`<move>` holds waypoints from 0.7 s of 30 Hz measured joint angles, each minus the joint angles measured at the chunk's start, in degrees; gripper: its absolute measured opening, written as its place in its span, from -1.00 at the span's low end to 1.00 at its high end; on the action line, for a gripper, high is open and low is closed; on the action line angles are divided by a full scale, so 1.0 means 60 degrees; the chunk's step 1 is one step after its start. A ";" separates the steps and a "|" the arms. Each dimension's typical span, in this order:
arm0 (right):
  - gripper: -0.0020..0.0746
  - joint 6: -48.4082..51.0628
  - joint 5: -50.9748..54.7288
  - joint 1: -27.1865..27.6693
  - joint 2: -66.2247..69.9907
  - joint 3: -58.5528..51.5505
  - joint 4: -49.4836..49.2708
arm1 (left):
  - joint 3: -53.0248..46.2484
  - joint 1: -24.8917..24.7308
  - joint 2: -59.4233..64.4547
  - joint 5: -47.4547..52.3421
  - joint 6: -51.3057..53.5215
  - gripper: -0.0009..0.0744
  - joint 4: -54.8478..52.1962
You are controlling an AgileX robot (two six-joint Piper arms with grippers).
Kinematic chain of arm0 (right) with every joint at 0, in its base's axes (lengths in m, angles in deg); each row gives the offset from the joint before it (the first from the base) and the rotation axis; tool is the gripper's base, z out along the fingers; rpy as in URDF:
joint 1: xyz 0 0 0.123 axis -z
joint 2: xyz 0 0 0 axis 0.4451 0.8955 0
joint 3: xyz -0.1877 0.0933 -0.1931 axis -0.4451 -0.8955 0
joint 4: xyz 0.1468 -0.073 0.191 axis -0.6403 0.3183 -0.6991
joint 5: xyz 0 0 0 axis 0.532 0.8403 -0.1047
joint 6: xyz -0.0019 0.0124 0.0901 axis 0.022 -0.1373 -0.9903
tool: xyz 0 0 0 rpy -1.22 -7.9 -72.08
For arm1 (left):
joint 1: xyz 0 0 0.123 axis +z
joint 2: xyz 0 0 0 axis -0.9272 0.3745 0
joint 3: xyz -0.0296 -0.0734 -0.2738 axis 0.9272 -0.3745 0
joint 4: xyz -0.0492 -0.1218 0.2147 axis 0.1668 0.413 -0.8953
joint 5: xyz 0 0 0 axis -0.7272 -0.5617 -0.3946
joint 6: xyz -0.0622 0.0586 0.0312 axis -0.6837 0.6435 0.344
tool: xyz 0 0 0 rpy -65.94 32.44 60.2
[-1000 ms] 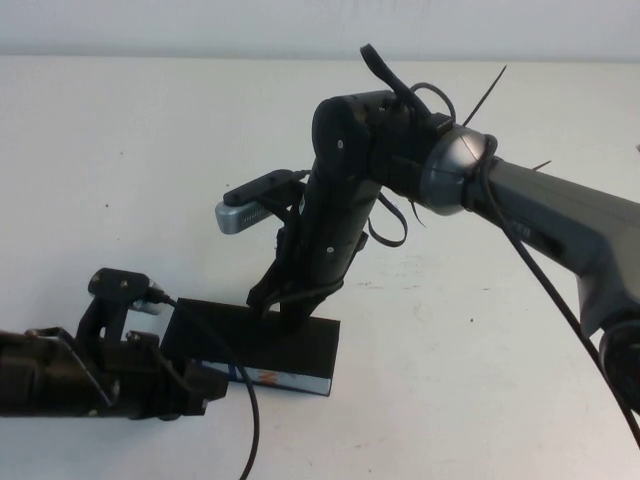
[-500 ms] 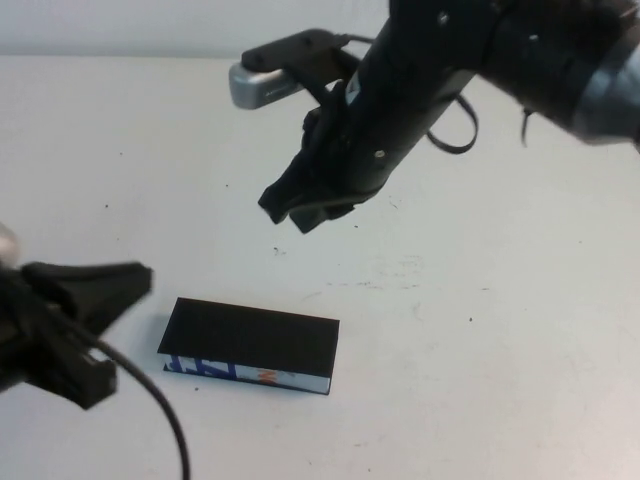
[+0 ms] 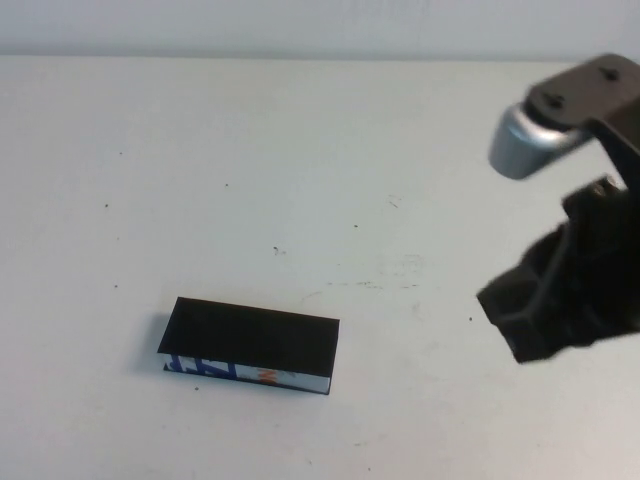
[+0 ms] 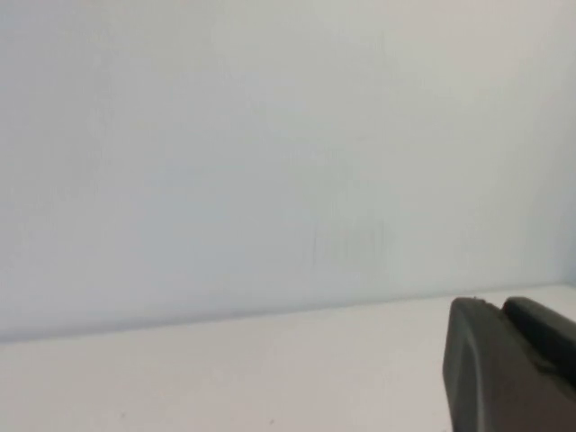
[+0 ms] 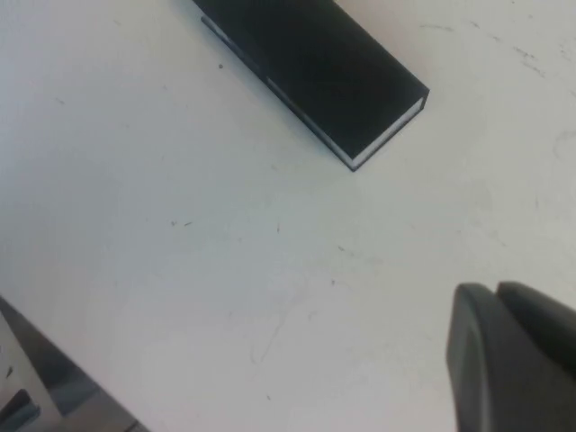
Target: Return glasses to glasses case
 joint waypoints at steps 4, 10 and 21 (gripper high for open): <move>-0.98 0.0000 -0.0970 0.0000 -0.1992 -0.2035 -0.0042 | -0.1365 0.0000 -0.0364 -0.0807 0.0147 -0.98 0.0000; -0.98 0.0000 -0.3184 0.0000 -0.4201 -0.4766 -0.0384 | -0.2269 0.0000 -0.0379 -0.1346 0.0234 -0.98 0.0063; -0.98 0.0000 -0.6961 0.0000 -0.5724 -0.7745 -0.1657 | -0.2277 0.0000 -0.0398 -0.1649 0.0377 -0.98 0.0273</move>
